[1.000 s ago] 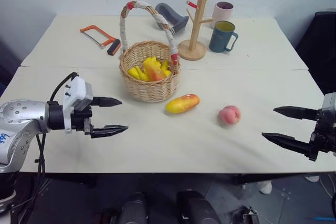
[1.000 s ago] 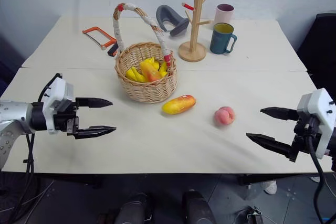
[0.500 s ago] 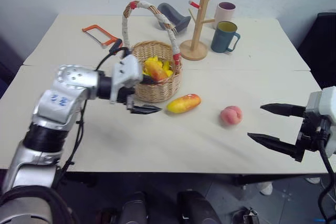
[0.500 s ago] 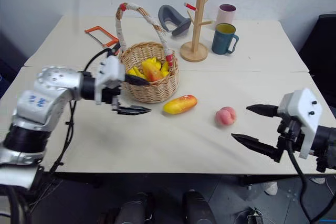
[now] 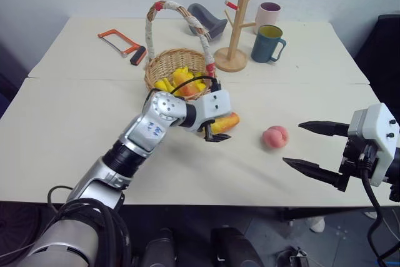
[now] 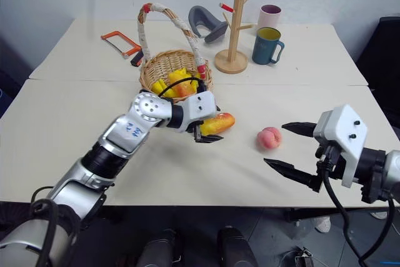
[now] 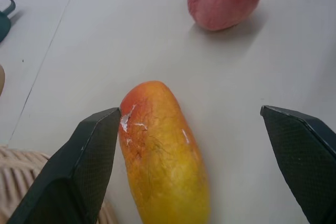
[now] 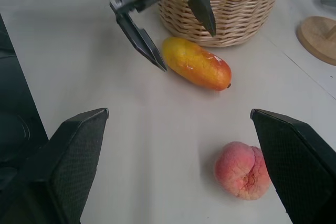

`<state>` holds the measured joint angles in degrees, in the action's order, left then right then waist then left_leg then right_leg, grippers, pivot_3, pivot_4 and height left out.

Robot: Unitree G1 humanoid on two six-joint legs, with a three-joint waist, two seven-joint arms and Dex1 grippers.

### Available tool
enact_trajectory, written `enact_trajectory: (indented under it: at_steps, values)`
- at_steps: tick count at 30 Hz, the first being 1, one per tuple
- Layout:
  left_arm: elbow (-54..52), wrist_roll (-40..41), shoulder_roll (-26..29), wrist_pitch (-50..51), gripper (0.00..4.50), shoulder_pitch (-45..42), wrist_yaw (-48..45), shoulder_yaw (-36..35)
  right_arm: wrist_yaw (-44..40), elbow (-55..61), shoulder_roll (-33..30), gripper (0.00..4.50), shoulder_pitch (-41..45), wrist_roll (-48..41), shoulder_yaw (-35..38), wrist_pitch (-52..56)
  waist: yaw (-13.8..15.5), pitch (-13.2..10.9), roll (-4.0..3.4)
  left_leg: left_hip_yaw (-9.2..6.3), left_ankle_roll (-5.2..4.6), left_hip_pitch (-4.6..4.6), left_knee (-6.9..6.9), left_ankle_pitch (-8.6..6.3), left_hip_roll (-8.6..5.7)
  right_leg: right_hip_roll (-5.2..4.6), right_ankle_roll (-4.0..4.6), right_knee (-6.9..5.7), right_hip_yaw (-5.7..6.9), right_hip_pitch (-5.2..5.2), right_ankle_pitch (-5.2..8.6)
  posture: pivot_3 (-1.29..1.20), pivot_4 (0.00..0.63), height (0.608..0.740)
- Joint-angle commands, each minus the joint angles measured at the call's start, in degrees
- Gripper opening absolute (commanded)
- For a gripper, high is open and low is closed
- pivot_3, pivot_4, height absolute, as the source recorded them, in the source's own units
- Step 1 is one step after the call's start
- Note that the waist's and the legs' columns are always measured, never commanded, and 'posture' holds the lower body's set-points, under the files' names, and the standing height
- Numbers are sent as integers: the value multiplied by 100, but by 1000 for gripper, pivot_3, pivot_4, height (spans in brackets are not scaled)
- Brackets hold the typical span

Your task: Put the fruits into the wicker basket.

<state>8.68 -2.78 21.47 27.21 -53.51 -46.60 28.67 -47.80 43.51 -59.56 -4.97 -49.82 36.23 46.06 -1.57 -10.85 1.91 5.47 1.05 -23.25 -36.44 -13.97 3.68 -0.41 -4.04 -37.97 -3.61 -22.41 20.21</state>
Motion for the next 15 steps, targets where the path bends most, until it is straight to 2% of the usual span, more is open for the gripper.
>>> enact_trajectory:
  at_steps: [1, 7, 15]
  values:
    - [431, -447, -263, -521, 4477, -208, 302, 114, 72, 148, 83, 4500, 53, -88, 38, -128, -4, 0, 0, 0, 0, 0, 1, 0, 0, 0, 0, 0, -1, 0, 0, 0, 150, 740]
    - [836, -1038, -459, -1065, 4477, -154, 518, 313, 112, 148, 108, 4500, 105, -144, 29, -142, 1, 0, 0, 1, 0, 0, 3, 0, 1, -1, 0, 0, -1, -2, 0, 0, 150, 740]
    - [848, -1233, -513, -1069, 2033, -36, 432, 211, 98, 80, 64, 4500, 160, -166, -36, -211, 1, 0, -1, 1, 0, 0, 3, 0, 1, -1, 0, -2, 0, -1, 0, 0, 150, 740]
